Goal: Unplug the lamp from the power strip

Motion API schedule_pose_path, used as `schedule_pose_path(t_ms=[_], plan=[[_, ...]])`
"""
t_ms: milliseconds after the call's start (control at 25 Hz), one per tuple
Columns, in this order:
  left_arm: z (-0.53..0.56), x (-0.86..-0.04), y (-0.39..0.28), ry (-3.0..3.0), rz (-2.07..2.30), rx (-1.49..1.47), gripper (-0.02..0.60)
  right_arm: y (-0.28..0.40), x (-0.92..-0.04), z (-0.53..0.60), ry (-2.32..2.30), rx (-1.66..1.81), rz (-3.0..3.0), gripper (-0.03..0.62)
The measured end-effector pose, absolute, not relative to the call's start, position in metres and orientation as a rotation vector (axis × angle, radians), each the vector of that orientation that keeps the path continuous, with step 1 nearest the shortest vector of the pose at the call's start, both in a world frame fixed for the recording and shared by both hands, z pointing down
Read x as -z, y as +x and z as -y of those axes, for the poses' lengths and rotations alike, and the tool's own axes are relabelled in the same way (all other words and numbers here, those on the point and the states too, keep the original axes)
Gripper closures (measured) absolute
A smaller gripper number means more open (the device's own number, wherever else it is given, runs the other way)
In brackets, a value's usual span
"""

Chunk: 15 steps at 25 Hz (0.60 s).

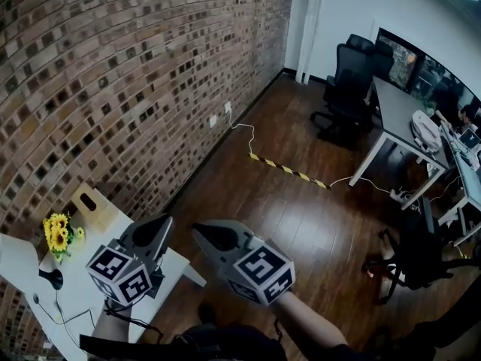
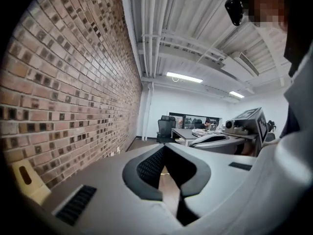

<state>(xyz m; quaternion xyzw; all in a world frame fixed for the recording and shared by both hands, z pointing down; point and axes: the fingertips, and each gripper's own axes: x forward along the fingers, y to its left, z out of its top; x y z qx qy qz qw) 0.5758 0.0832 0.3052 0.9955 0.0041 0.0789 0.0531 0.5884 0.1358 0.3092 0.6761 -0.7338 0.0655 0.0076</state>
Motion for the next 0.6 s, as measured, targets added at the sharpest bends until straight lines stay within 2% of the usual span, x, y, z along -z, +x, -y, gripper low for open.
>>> schedule_pose_path(t_ms=[600], plan=[[0.01,-0.318,0.612,2.971,-0.182,-0.223,0.56,0.607,-0.301,-0.04,2.153,-0.191,2.14,0.594]])
